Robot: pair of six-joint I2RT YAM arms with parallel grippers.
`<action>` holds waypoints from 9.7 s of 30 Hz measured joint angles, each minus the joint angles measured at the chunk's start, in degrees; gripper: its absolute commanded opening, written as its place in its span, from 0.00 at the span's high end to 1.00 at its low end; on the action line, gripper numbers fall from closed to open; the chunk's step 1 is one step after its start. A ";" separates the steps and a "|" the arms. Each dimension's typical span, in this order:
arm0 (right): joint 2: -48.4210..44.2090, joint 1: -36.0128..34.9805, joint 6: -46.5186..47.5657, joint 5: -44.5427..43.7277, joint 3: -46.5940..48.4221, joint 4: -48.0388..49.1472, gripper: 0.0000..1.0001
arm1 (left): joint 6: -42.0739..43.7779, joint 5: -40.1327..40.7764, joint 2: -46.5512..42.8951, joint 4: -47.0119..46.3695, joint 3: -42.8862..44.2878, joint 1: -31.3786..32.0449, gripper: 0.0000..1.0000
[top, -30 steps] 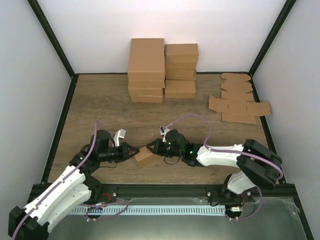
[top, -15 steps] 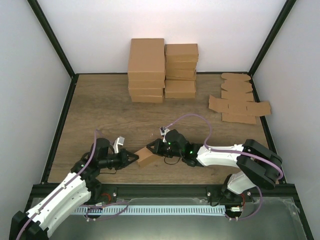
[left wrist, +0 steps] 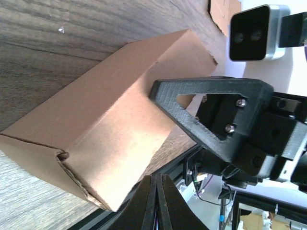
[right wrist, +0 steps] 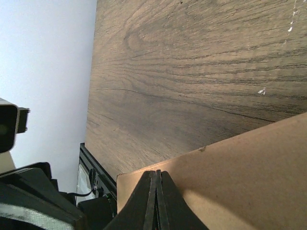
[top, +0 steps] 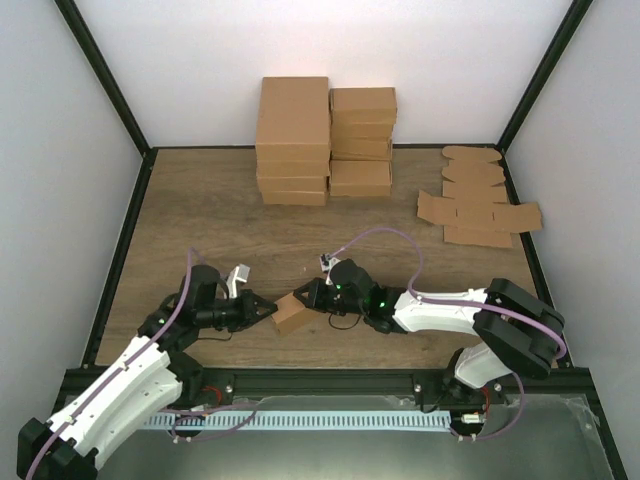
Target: Fold the paper box
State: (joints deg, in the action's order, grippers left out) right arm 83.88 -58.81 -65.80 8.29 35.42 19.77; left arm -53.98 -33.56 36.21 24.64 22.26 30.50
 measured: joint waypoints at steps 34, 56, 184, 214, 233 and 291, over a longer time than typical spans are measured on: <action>-12.87 24.24 14.34 25.46 0.46 -7.98 0.99 | 6.21 -5.62 18.80 -3.80 9.25 2.56 0.96; -1.97 27.15 15.89 37.97 0.26 -2.23 0.99 | 9.22 -5.70 24.59 -9.22 6.01 4.15 0.96; -21.68 29.11 32.96 15.89 3.02 -37.13 0.21 | 50.16 26.03 55.49 21.51 42.23 20.83 0.42; -25.11 29.11 -3.21 17.90 31.32 -61.72 0.00 | 71.25 70.97 31.63 -1.55 32.57 38.16 0.44; -26.86 29.22 -10.34 26.80 22.45 -54.58 0.08 | 84.21 84.78 35.08 -8.87 31.50 44.81 0.40; -13.27 59.08 15.76 40.44 12.00 -24.35 0.52 | 53.05 70.69 10.84 6.73 39.26 46.58 0.00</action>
State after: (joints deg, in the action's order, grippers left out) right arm 70.61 0.27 -50.04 48.73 47.42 -4.58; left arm -0.93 37.12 47.05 31.38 61.52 77.08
